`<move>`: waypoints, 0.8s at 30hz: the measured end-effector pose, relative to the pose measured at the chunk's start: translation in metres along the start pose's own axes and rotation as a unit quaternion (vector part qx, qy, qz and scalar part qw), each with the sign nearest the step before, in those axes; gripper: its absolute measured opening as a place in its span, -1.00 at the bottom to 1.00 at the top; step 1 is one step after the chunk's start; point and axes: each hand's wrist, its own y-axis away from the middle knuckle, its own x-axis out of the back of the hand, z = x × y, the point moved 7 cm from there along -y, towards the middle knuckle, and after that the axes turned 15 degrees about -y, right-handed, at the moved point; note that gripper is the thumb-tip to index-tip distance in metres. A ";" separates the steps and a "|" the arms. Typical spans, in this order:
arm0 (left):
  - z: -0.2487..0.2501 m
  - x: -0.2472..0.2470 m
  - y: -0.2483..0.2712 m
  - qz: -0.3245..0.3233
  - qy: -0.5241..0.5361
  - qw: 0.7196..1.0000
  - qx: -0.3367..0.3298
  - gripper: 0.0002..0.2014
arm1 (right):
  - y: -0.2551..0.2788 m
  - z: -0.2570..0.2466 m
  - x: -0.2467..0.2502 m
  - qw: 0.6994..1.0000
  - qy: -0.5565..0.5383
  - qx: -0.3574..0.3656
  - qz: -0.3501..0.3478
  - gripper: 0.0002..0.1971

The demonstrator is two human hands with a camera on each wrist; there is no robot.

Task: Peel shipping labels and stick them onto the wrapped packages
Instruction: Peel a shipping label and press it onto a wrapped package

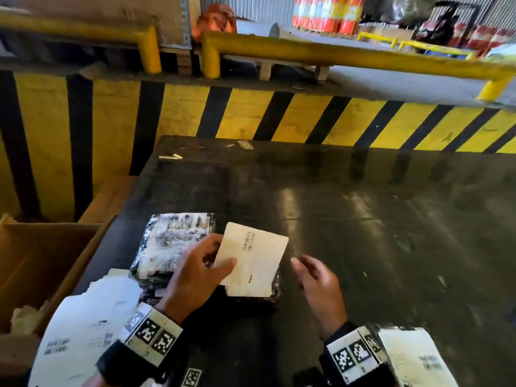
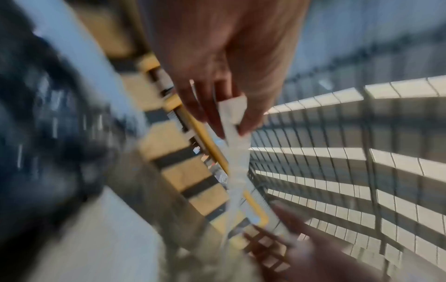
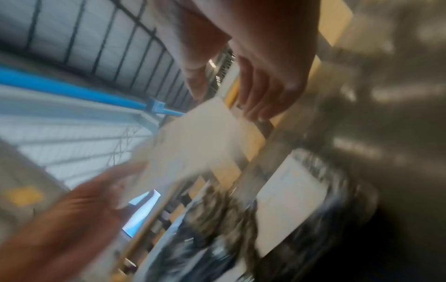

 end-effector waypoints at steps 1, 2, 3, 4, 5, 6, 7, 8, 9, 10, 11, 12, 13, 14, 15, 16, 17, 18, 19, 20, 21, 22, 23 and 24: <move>0.009 -0.001 0.000 -0.029 -0.081 0.995 -0.046 -0.74 | -0.007 -0.012 0.007 0.997 0.055 0.056 -0.008 -0.68; 0.015 -0.004 0.000 -0.062 -0.143 0.984 -0.083 -0.71 | -0.011 -0.021 0.006 0.988 0.108 0.095 -0.053 -0.61; 0.018 -0.008 0.000 -0.092 -0.187 0.972 -0.105 -0.69 | -0.014 -0.024 0.000 0.976 0.144 0.108 -0.126 -0.55; 0.021 -0.011 0.000 -0.112 -0.214 0.963 -0.120 -0.68 | -0.012 -0.024 -0.008 0.961 0.166 0.095 -0.200 -0.54; 0.023 -0.015 -0.001 -0.123 -0.232 0.956 -0.129 -0.68 | -0.011 -0.020 -0.015 0.949 0.171 0.069 -0.258 -0.58; 0.025 -0.017 -0.002 -0.131 -0.245 0.951 -0.135 -0.68 | -0.010 -0.016 -0.018 0.941 0.165 0.051 -0.291 -0.64; 0.026 -0.019 -0.003 -0.141 -0.252 0.947 -0.137 -0.68 | -0.011 -0.012 -0.019 0.941 0.151 0.041 -0.301 -0.69; 0.028 -0.022 -0.004 -0.151 -0.256 0.945 -0.140 -0.68 | -0.013 -0.009 -0.018 0.942 0.136 0.038 -0.304 -0.72; 0.028 -0.025 -0.004 -0.160 -0.256 0.943 -0.141 -0.67 | -0.015 -0.005 -0.018 0.944 0.128 0.034 -0.303 -0.74; 0.028 -0.028 -0.004 -0.166 -0.255 0.942 -0.138 -0.66 | -0.017 -0.001 -0.018 0.944 0.120 0.026 -0.306 -0.77; 0.026 -0.030 -0.005 -0.162 -0.247 0.947 -0.131 -0.65 | -0.019 0.003 -0.018 0.946 0.105 0.012 -0.307 -0.79; 0.022 -0.031 -0.008 -0.142 -0.230 0.955 -0.124 -0.63 | -0.021 0.007 -0.018 0.949 0.077 -0.009 -0.306 -0.80; 0.015 -0.030 -0.012 -0.107 -0.201 0.968 -0.104 -0.59 | -0.026 0.010 -0.016 0.953 0.046 -0.027 -0.298 -0.77; 0.004 -0.029 -0.016 -0.067 -0.158 0.983 -0.066 -0.55 | -0.031 0.011 -0.013 0.960 0.017 -0.035 -0.279 -0.72; -0.012 -0.030 -0.019 -0.039 -0.109 0.993 -0.016 -0.52 | -0.040 0.012 -0.008 0.967 -0.009 -0.040 -0.251 -0.66; -0.024 -0.034 -0.019 -0.030 -0.056 0.998 0.029 -0.49 | -0.047 0.013 -0.003 0.974 -0.037 -0.047 -0.219 -0.61; -0.036 -0.044 -0.017 -0.049 -0.008 0.996 0.072 -0.46 | -0.053 0.016 0.002 0.977 -0.066 -0.060 -0.191 -0.61; -0.044 -0.058 -0.016 -0.084 0.034 0.990 0.111 -0.47 | -0.059 0.021 0.004 0.978 -0.095 -0.079 -0.170 -0.67; -0.049 -0.072 -0.013 -0.116 0.067 0.980 0.145 -0.54 | -0.063 0.028 0.005 0.976 -0.116 -0.102 -0.152 -0.79; -0.052 -0.083 -0.011 -0.128 0.091 0.973 0.171 -0.64 | -0.065 0.034 0.003 0.974 -0.126 -0.125 -0.140 -0.90; -0.055 -0.090 -0.011 -0.119 0.100 0.970 0.187 -0.74 | -0.067 0.042 0.002 0.974 -0.122 -0.143 -0.129 -0.94; -0.060 -0.095 -0.013 -0.102 0.101 0.970 0.196 -0.81 | -0.070 0.050 0.000 0.974 -0.111 -0.157 -0.120 -0.93; -0.066 -0.100 -0.015 -0.086 0.097 0.970 0.206 -0.85 | -0.073 0.059 -0.002 0.975 -0.096 -0.168 -0.111 -0.93; -0.076 -0.104 -0.016 -0.073 0.085 0.969 0.222 -0.86 | -0.074 0.067 -0.003 0.976 -0.084 -0.177 -0.097 -0.93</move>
